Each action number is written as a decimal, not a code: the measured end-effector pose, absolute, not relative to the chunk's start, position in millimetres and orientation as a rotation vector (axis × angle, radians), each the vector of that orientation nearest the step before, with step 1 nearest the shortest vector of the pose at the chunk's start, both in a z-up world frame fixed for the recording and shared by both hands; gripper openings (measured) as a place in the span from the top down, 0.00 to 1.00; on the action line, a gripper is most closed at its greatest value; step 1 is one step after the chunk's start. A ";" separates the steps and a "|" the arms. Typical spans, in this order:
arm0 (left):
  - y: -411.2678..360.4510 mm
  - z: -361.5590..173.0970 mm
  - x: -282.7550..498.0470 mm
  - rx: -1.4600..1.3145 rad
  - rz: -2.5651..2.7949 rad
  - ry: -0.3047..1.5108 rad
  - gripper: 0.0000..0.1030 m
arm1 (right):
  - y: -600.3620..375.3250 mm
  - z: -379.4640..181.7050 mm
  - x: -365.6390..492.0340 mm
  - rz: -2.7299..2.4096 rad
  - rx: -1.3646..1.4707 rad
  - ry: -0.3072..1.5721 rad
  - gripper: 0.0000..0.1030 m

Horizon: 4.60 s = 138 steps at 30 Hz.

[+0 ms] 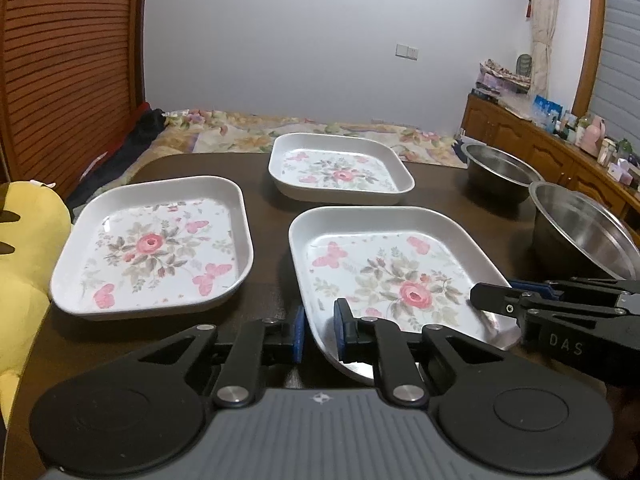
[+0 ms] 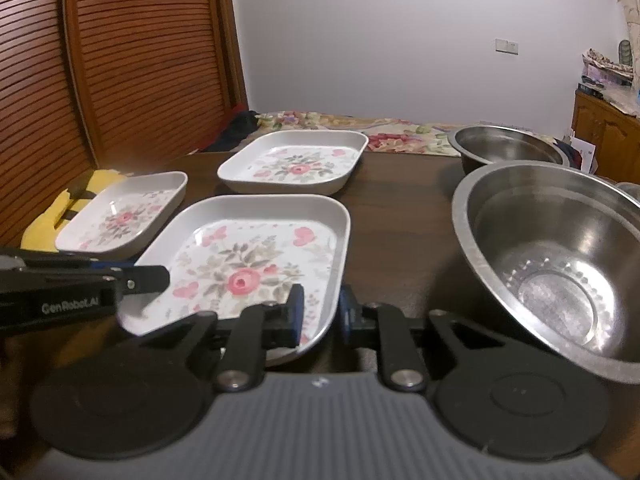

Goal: Organize plates and bowls

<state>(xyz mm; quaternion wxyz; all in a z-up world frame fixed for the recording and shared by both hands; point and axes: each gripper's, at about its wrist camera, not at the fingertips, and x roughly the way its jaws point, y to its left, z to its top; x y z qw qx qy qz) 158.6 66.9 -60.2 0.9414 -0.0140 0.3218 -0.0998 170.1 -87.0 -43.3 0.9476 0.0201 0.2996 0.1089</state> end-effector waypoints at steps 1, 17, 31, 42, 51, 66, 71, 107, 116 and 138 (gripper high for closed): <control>67.3 -58.4 154.4 -0.027 -0.205 0.650 0.84 | -88.9 -43.0 168.9 0.233 0.052 0.610 0.82; 71.8 -43.8 88.2 -0.035 -0.268 0.588 0.84 | -111.1 -33.5 108.9 0.331 0.168 0.574 0.84; 86.1 -59.9 56.0 -0.039 -0.250 0.623 0.84 | -95.2 -40.9 76.2 0.376 0.130 0.573 0.84; 84.8 -63.2 56.9 -0.036 -0.246 0.632 0.84 | -93.9 -46.9 72.4 0.374 0.131 0.597 0.84; 83.8 -67.9 61.8 -0.050 -0.227 0.656 0.84 | -91.2 -47.5 71.2 0.376 0.132 0.582 0.81; 89.5 -49.3 61.1 -0.042 -0.192 0.591 0.61 | -98.1 -32.4 66.6 0.327 0.094 0.486 0.67; 91.8 -38.3 62.2 -0.036 -0.181 0.568 0.57 | -102.8 -22.2 68.7 0.323 0.089 0.455 0.60; 173.9 -21.5 152.9 0.007 -0.051 0.510 0.55 | -8.6 37.1 189.0 0.611 0.036 0.560 0.51; 209.0 -35.9 185.2 -0.028 -0.036 0.538 0.55 | 22.3 14.4 235.2 0.583 0.003 0.696 0.52; 231.7 -60.1 203.1 -0.097 -0.064 0.602 0.77 | 48.4 -16.3 278.4 0.536 0.009 0.824 0.73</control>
